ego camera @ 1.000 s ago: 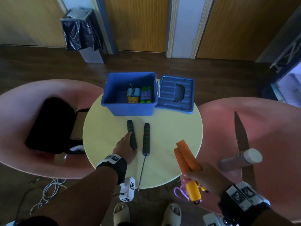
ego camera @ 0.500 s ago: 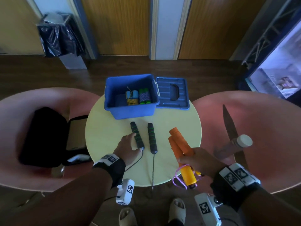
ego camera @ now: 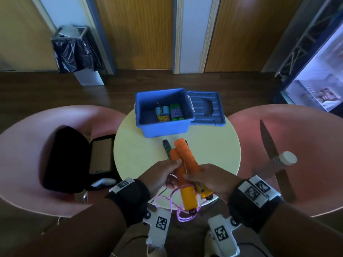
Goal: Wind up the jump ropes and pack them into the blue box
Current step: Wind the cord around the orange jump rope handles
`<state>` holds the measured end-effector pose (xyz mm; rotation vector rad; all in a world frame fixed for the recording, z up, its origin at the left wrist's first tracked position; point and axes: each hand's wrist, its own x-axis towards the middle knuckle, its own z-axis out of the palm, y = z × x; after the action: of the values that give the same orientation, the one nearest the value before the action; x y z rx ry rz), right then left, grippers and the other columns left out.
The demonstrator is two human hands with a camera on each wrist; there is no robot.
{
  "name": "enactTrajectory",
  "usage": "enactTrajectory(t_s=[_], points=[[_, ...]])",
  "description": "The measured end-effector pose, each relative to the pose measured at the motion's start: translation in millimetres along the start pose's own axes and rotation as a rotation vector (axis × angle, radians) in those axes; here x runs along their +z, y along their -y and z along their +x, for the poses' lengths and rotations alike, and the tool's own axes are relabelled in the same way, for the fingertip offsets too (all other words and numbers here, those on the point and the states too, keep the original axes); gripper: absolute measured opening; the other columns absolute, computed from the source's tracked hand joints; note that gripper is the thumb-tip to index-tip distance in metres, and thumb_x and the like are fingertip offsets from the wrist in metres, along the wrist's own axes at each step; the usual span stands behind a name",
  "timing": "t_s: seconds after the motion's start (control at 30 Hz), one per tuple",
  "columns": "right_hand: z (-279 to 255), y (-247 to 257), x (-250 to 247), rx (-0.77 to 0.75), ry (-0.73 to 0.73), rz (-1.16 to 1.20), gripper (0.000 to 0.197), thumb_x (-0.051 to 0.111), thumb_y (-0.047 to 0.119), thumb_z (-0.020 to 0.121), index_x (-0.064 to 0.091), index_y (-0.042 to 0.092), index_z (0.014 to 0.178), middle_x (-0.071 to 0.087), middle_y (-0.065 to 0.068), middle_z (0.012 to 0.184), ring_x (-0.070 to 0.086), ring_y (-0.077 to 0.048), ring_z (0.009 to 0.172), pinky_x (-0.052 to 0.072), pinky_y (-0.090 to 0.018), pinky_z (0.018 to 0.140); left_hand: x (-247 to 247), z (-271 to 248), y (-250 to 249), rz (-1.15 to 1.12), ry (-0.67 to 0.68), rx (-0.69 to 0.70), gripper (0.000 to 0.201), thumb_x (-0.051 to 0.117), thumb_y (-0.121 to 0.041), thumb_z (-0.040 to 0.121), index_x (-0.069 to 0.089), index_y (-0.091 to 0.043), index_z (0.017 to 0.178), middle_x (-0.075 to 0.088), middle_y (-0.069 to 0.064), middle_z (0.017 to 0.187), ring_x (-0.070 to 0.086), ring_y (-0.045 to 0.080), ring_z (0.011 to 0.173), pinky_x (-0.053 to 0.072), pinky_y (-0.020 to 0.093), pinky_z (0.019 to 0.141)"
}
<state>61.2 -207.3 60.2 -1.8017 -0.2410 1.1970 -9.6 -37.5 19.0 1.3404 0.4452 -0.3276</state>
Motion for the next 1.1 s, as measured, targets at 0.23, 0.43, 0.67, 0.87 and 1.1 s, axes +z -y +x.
enactTrajectory(t_s=[0.23, 0.43, 0.67, 0.87, 1.1], points=[[-24, -18, -21, 0.254, 0.285, -0.286, 0.014, 0.068, 0.023, 0.083, 0.073, 0.012, 0.078, 0.065, -0.007, 0.068, 0.057, -0.018, 0.051, 0.047, -0.027, 0.058, -16, -30, 27, 0.055, -0.21, -0.006, 0.048, 0.063, -0.065, 0.08, 0.058, -0.017, 0.078, 0.05, 0.007, 0.072, 0.048, 0.022, 0.065, 0.039, 0.039, 0.067], [-20, -43, -61, 0.233, 0.378, -0.763, 0.032, 0.065, 0.058, 0.076, 0.067, 0.026, 0.082, 0.059, 0.007, 0.069, 0.058, -0.011, 0.065, 0.048, -0.028, 0.07, -8, -48, 33, 0.216, -0.336, 0.061, 0.054, 0.053, -0.073, 0.075, 0.059, -0.019, 0.076, 0.053, 0.006, 0.069, 0.05, 0.028, 0.068, 0.043, 0.044, 0.074], [-15, -45, -89, 0.049, 0.273, -0.636, 0.037, 0.059, 0.053, 0.091, 0.055, 0.02, 0.073, 0.052, 0.003, 0.063, 0.048, -0.015, 0.059, 0.039, -0.031, 0.066, 61, -38, 27, 0.422, -0.484, 0.16, 0.042, 0.048, -0.066, 0.084, 0.063, -0.029, 0.096, 0.066, 0.001, 0.089, 0.063, 0.011, 0.081, 0.053, 0.043, 0.083], [-25, -35, -101, -0.128, 0.228, -0.289, 0.052, 0.066, 0.056, 0.07, 0.076, 0.018, 0.104, 0.075, -0.002, 0.106, 0.068, -0.021, 0.105, 0.044, -0.044, 0.106, 124, -35, -3, 0.331, -0.536, 0.308, 0.025, 0.052, -0.049, 0.089, 0.062, -0.026, 0.091, 0.061, -0.013, 0.069, 0.06, 0.009, 0.067, 0.054, 0.032, 0.064], [-45, -17, -106, -0.2, 0.284, 0.131, 0.052, 0.065, 0.04, 0.083, 0.067, 0.002, 0.118, 0.07, -0.025, 0.106, 0.064, -0.034, 0.084, 0.048, -0.039, 0.069, 161, -24, -63, 0.287, -0.706, 0.436, 0.04, 0.056, -0.046, 0.095, 0.058, -0.016, 0.069, 0.051, -0.009, 0.057, 0.049, 0.009, 0.057, 0.042, 0.032, 0.06]])
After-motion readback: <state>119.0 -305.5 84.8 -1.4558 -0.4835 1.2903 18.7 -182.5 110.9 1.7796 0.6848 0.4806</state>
